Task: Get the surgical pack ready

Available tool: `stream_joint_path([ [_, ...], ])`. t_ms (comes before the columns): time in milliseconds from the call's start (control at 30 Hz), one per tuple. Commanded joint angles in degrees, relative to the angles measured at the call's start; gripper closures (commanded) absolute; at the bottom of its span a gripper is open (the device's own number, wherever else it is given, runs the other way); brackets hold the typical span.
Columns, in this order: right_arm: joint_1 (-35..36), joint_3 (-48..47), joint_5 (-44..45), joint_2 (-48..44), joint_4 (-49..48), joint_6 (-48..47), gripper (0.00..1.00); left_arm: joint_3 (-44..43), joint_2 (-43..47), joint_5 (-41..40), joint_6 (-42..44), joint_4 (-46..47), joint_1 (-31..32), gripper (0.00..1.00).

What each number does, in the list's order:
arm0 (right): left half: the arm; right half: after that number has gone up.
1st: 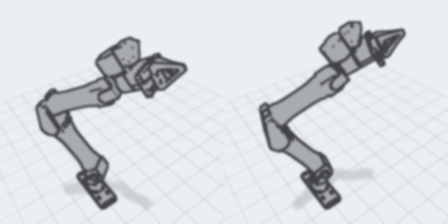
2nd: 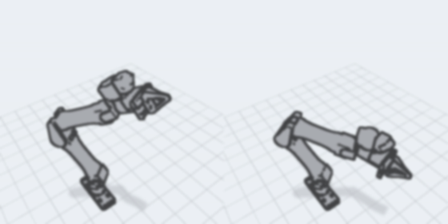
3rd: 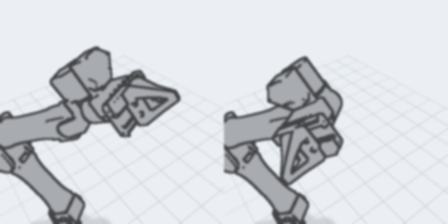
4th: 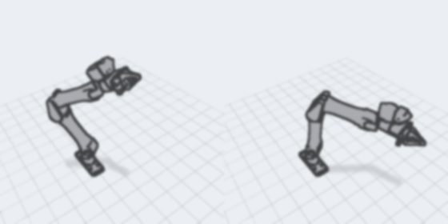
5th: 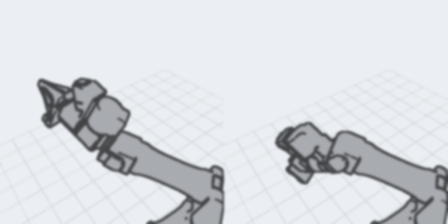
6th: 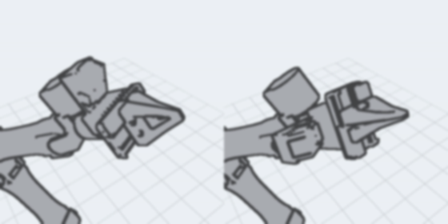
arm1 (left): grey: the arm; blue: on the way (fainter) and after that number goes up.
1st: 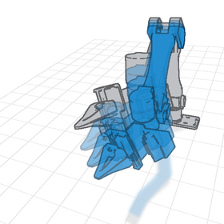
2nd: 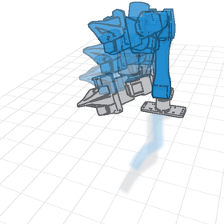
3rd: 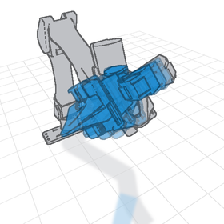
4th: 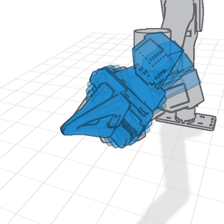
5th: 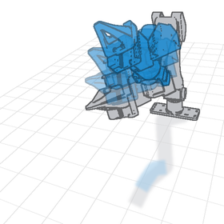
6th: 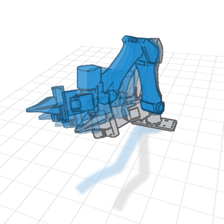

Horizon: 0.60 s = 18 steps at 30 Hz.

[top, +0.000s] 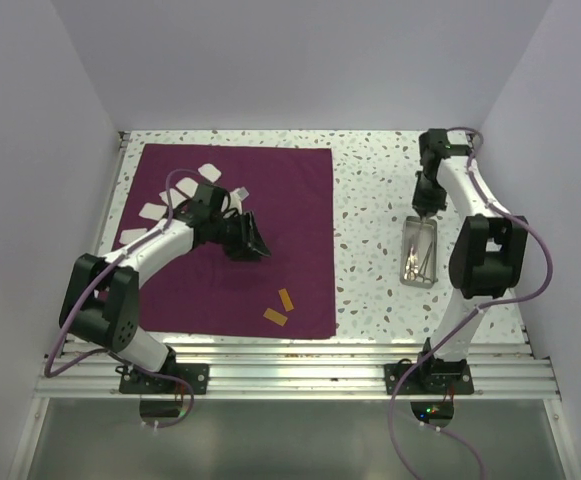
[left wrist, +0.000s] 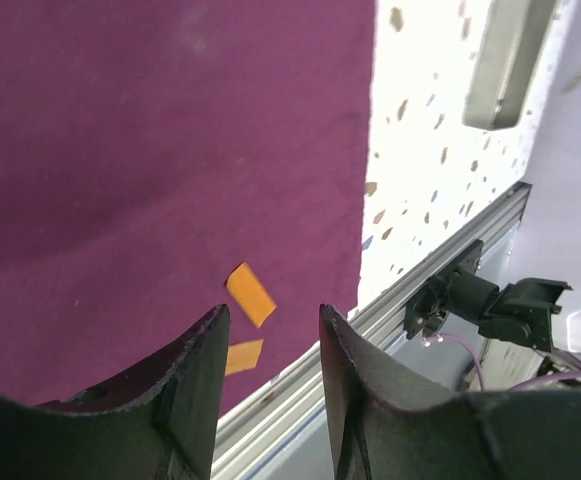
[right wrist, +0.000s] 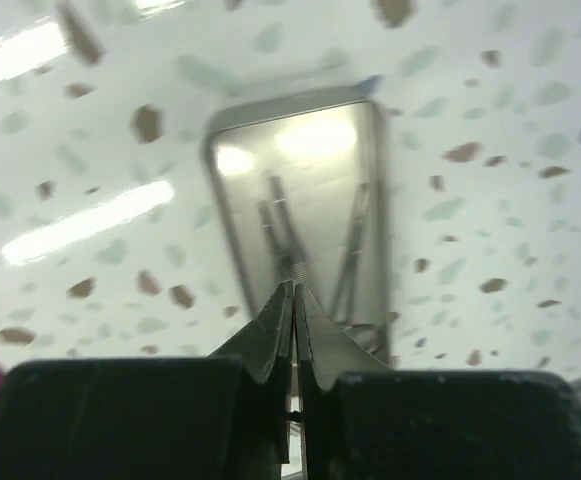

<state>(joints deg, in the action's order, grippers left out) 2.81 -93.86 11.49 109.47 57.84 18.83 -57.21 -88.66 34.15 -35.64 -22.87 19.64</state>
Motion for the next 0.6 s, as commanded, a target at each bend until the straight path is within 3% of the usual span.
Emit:
stream_joint_path([
  [0, -1.5, 0.7, 10.0, -2.8, 1.2, -5.3, 1.0, 2.5, 2.6, -3.2, -3.1, -2.3, 0.0, 0.55],
  [167, -1.8, -1.5, 11.5, 2.9, 2.1, -5.7, 1.0, 3.2, 4.9, -2.8, -4.6, -2.3, 0.4, 0.51],
  [367, -1.8, 1.1, 11.4, 2.9, 0.7, -5.6, 0.96, 3.3, 5.3, -3.6, -6.2, -5.7, 0.8, 0.5],
  [400, -1.8, 1.1, 11.5, 3.1, 0.7, -5.6, 0.94, 3.5, 5.4, -4.0, -6.6, -6.0, 1.3, 0.5],
  [567, -1.8, 1.8, 10.5, 2.8, 0.0, -5.1, 0.64, 5.7, 6.1, -6.3, -12.6, -6.2, 3.9, 0.5],
])
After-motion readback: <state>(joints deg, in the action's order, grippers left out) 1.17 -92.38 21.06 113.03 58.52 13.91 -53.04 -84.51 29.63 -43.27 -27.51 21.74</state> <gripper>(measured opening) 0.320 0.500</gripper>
